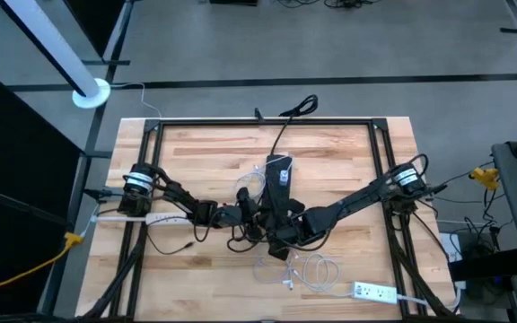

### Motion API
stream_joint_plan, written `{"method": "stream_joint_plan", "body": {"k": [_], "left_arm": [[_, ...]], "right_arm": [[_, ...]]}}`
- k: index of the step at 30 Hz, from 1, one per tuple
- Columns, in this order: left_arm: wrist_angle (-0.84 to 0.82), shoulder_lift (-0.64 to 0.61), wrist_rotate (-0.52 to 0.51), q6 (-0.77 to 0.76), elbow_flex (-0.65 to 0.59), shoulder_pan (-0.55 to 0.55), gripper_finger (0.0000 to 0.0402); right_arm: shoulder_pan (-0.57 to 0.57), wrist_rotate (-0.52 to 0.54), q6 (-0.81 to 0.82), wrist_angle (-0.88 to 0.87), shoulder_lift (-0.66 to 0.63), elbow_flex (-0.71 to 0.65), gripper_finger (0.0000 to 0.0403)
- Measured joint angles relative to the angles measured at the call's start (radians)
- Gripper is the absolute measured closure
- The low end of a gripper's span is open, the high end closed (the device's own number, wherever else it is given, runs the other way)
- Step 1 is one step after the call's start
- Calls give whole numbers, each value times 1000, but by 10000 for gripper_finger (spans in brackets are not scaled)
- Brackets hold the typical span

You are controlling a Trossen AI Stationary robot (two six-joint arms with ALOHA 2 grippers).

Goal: Insert USB
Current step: Insert the black charger cable into the black outlet extension

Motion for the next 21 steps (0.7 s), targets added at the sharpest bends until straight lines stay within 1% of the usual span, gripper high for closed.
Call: {"method": "stream_joint_plan", "body": {"k": [4, 10, 12, 18, 21], "left_arm": [[-20, 0, -3, 0, 12, 0, 338], [-29, 0, -3, 0, 10, 0, 338], [-40, -1, -4, 0, 10, 0, 338], [-46, -2, -6, 17, 9, 0, 338], [-46, -2, -6, 20, 9, 0, 338]], "right_arm": [[-16, -41, -29, 14, 5, 2, 402], [-21, -37, -84, -7, 6, 33, 402], [-21, -37, -99, -39, 0, 40, 402], [-2, -59, -242, -173, -27, 48, 401], [3, -64, -340, -166, -46, 48, 384]]}}
